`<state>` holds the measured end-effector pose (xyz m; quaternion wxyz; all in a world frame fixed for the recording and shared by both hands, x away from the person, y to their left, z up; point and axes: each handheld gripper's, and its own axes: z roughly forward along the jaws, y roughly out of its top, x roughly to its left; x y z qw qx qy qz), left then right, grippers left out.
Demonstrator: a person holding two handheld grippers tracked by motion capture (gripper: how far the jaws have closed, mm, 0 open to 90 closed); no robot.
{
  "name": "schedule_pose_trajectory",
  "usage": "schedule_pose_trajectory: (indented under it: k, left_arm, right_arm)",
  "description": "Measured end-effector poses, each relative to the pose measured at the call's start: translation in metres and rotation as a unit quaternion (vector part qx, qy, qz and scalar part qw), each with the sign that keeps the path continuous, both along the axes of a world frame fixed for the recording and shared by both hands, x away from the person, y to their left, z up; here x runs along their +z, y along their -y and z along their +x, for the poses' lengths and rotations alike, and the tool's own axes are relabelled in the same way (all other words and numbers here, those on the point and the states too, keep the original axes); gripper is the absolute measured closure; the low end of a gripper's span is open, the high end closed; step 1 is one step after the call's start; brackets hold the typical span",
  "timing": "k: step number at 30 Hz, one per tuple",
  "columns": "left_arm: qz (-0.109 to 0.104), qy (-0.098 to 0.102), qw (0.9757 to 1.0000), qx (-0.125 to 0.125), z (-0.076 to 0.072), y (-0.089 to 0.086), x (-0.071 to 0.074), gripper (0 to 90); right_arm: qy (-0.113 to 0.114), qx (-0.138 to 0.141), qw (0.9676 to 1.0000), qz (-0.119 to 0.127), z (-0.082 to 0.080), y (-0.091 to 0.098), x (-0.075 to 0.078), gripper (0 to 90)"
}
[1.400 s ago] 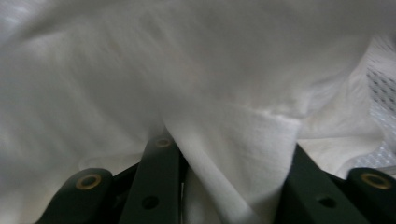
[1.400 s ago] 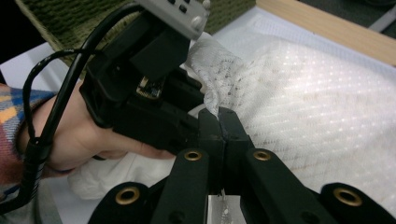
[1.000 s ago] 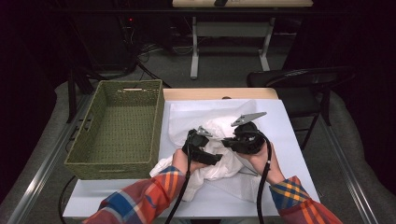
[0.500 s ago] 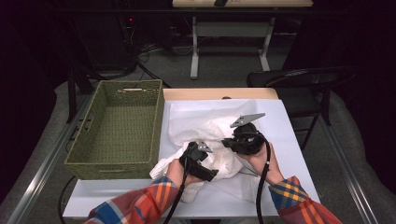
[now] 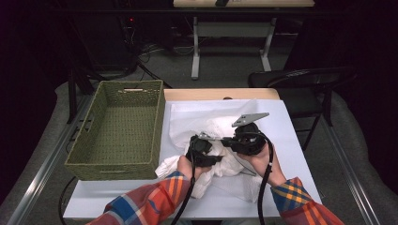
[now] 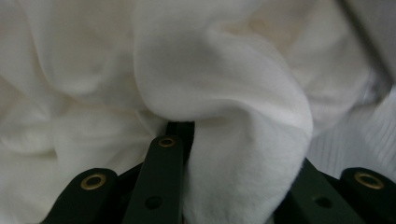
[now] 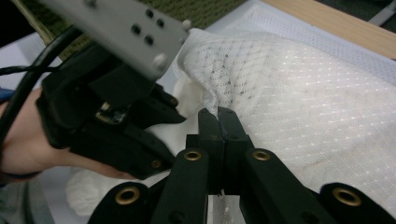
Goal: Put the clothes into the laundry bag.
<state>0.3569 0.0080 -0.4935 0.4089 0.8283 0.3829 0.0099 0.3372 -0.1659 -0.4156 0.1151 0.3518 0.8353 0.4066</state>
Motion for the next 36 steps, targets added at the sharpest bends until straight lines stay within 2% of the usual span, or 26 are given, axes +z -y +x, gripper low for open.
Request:
schedule_pose_trajectory:
  k: [2, 4, 5, 6, 8, 9, 10, 12, 14, 16, 19, 22, 25, 26, 28, 29, 30, 31, 32, 34, 36]
  left_arm:
    - [-0.014, 0.003, 0.9998, 0.017, 0.006, 0.003, 0.001, 77.0]
    - [-0.005, 0.004, 0.9998, 0.017, 0.010, 0.006, -0.005, 75.8]
    - [-0.005, -0.009, 0.9997, 0.022, 0.013, 0.007, -0.011, 73.8]
    - [-0.006, -0.016, 0.9997, 0.016, 0.014, 0.007, -0.014, 71.9]
    - [0.008, -0.018, 0.9998, 0.002, 0.014, 0.007, -0.016, 65.6]
    - [0.009, -0.017, 0.9998, -0.005, 0.013, 0.007, -0.016, 59.8]
    - [0.022, -0.009, 0.9996, -0.016, 0.011, 0.006, -0.014, 56.4]
    - [0.046, 0.007, 0.9984, -0.032, 0.004, 0.004, -0.010, 40.3]
    - [0.062, 0.018, 0.9969, -0.046, -0.003, -0.002, -0.005, 32.5]
    - [0.065, 0.027, 0.9964, -0.047, -0.009, -0.008, -0.002, 27.5]
    - [0.069, 0.029, 0.9961, -0.047, -0.015, -0.019, 0.002, 22.9]
    - [0.080, 0.025, 0.9954, -0.046, -0.020, -0.025, -0.002, 19.8]
    - [0.081, 0.010, 0.9956, -0.045, -0.017, -0.023, -0.012, 22.5]
    - [0.082, 0.010, 0.9956, -0.044, -0.016, -0.021, -0.015, 30.8]
    - [0.075, 0.007, 0.9962, -0.043, -0.015, -0.018, -0.020, 36.0]
    - [0.069, 0.008, 0.9966, -0.044, -0.014, -0.015, -0.023, 46.8]
    - [0.066, 0.011, 0.9969, -0.042, -0.013, -0.013, -0.025, 53.4]
    - [0.059, 0.009, 0.9973, -0.043, -0.012, -0.011, -0.027, 63.8]
    - [0.051, 0.004, 0.9980, -0.036, -0.010, -0.010, -0.028, 69.8]
    - [0.030, 0.001, 0.9993, -0.023, -0.005, -0.009, -0.026, 76.1]
    - [0.011, 0.002, 0.9999, -0.006, -0.001, -0.008, -0.021, 77.7]
  right_arm:
    - [0.000, 0.001, 1.0000, 0.003, 0.000, 0.001, 0.002, 90.0]
    - [-0.009, -0.003, 1.0000, 0.000, 0.001, 0.002, -0.002, 90.0]
    - [-0.011, -0.003, 0.9999, -0.005, 0.003, 0.003, -0.005, 90.0]
    - [-0.022, -0.006, 0.9997, -0.012, 0.005, 0.003, -0.010, 90.0]
    - [-0.033, -0.006, 0.9991, -0.026, 0.008, 0.003, -0.017, 89.9]
    - [-0.033, -0.007, 0.9989, -0.034, 0.008, 0.003, -0.019, 89.6]
    - [-0.035, -0.005, 0.9988, -0.034, 0.009, 0.003, -0.020, 89.4]
    - [-0.029, -0.007, 0.9987, -0.040, 0.009, 0.003, -0.021, 88.6]
    - [-0.029, -0.008, 0.9987, -0.040, 0.009, 0.002, -0.021, 86.9]
    - [-0.029, -0.009, 0.9987, -0.041, 0.010, 0.002, -0.022, 86.1]
    - [-0.030, -0.010, 0.9986, -0.042, 0.011, 0.001, -0.023, 85.7]
    - [-0.031, -0.012, 0.9986, -0.041, 0.011, 0.001, -0.023, 86.3]
    - [-0.032, -0.011, 0.9985, -0.043, 0.012, 0.000, -0.024, 88.0]
    - [-0.033, -0.013, 0.9984, -0.043, 0.011, -0.001, -0.025, 88.6]
    - [-0.031, -0.010, 0.9984, -0.046, 0.011, -0.002, -0.025, 89.0]
    - [-0.032, -0.010, 0.9984, -0.045, 0.011, -0.003, -0.025, 89.3]
    - [-0.034, -0.007, 0.9984, -0.046, 0.010, -0.004, -0.025, 89.6]
    - [-0.032, -0.005, 0.9986, -0.043, 0.010, -0.004, -0.025, 89.8]
    - [-0.030, -0.004, 0.9987, -0.040, 0.009, -0.005, -0.024, 90.0]
    - [-0.031, 0.002, 0.9991, -0.029, 0.006, -0.006, -0.020, 90.0]
    - [-0.026, 0.004, 0.9994, -0.025, 0.004, -0.006, -0.016, 90.0]
